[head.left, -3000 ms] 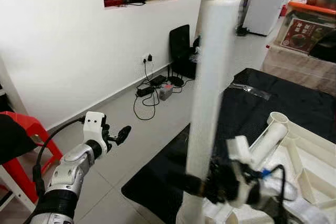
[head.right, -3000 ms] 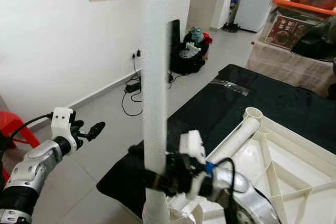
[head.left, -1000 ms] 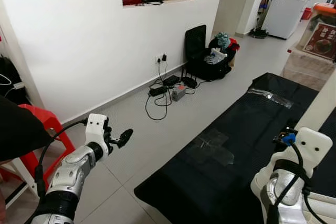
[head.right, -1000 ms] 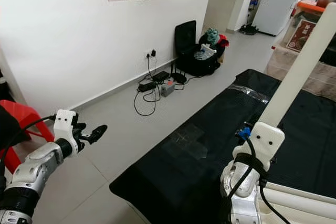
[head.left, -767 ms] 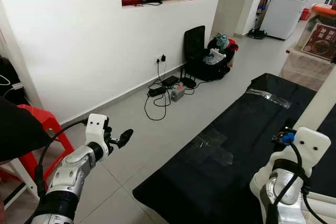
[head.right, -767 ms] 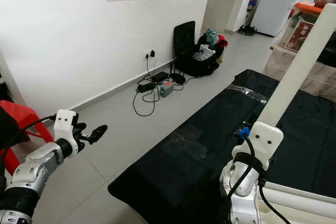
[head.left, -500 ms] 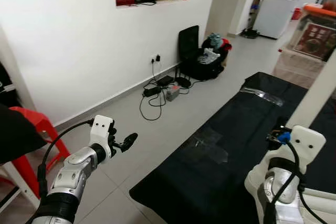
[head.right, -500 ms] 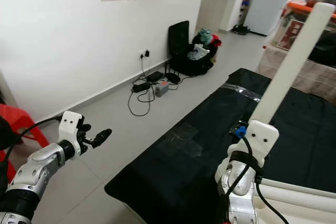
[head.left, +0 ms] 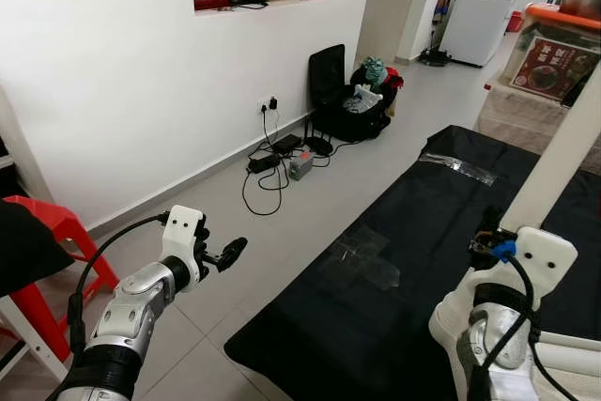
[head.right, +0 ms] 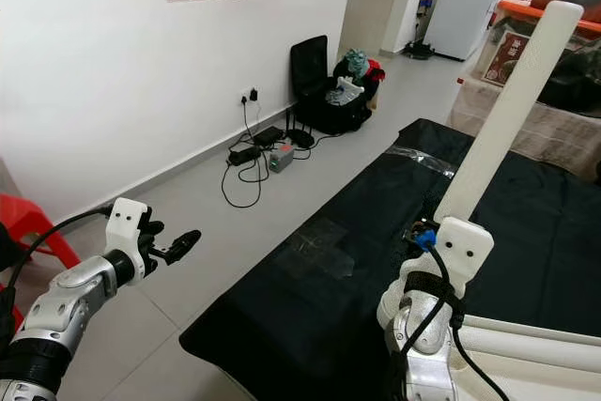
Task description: Building children table
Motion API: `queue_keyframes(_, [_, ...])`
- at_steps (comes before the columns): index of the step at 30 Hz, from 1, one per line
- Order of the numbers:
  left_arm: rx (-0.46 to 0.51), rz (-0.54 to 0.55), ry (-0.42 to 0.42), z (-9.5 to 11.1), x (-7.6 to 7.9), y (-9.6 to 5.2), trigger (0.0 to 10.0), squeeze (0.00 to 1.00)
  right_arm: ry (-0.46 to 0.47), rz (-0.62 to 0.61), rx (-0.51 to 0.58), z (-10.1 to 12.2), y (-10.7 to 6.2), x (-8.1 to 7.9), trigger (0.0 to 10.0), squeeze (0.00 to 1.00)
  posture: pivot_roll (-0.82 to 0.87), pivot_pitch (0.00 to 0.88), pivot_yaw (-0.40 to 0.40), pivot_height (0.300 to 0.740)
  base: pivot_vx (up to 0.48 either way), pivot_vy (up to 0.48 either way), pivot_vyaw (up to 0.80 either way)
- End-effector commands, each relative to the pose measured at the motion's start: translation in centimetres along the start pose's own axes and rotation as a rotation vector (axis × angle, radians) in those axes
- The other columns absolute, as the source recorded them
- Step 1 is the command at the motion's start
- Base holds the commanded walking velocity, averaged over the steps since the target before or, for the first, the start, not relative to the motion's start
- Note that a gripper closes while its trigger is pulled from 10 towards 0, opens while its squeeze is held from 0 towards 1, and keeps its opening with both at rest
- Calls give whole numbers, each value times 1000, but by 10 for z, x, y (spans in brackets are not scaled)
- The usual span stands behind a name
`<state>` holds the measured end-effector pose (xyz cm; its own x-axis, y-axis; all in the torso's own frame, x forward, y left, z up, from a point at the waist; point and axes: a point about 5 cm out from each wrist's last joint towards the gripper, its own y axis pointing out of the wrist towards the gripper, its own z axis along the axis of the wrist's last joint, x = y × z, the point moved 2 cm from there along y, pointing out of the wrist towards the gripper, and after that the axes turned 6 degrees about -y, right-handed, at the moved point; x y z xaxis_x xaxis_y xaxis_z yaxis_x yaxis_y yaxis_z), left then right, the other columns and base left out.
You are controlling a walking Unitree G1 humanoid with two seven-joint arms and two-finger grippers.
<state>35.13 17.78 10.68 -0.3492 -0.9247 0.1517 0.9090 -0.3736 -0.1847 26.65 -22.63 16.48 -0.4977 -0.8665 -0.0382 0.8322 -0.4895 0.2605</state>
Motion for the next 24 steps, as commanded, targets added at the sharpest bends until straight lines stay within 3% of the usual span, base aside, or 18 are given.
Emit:
queue_keyframes(1, [-15, -7, 22, -3, 1, 0, 10000, 0, 25, -7, -113, -26, -11, 3, 10000, 0, 45, 0, -36, 740, 0, 0, 0])
queue_keyframes(9, [-19, -9, 25, -3, 0, 0, 10000, 0, 14, -19, -77, -22, -14, 8, 10000, 0, 42, 0, -27, 740, 0, 0, 0])
queue_keyframes(19, [-20, -14, 31, -1, 0, 2, 10000, 0, -16, -66, 98, 11, -12, 11, 10000, 0, 37, 0, -8, 740, 0, 0, 0])
queue_keyframes(24, [-22, -21, 39, 2, 0, 3, 10000, 0, 29, -74, 152, 24, -14, 7, 10000, 0, 42, 0, 1, 740, 0, 0, 0])
